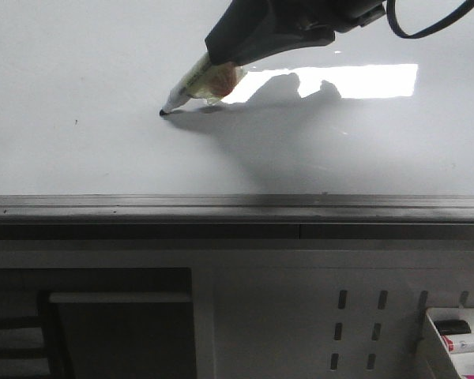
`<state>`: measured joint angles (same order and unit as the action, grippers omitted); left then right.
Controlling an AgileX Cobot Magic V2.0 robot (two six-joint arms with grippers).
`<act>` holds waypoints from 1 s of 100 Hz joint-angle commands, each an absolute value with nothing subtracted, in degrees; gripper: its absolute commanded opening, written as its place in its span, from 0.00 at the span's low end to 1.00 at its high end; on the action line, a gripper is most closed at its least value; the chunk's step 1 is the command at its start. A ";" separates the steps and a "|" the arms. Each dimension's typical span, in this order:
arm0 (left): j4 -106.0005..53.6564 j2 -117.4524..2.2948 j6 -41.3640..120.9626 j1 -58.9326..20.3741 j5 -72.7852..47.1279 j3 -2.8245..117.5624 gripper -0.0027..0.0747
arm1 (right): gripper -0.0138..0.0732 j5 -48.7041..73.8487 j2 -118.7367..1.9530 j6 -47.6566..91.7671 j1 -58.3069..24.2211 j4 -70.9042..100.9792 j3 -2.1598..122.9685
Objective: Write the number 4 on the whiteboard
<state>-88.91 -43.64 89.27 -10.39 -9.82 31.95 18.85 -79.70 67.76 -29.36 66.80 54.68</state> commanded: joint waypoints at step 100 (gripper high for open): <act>-91.01 -43.59 88.90 -10.18 -10.58 33.47 0.64 | 0.11 11.67 -71.75 64.76 -26.24 66.70 52.40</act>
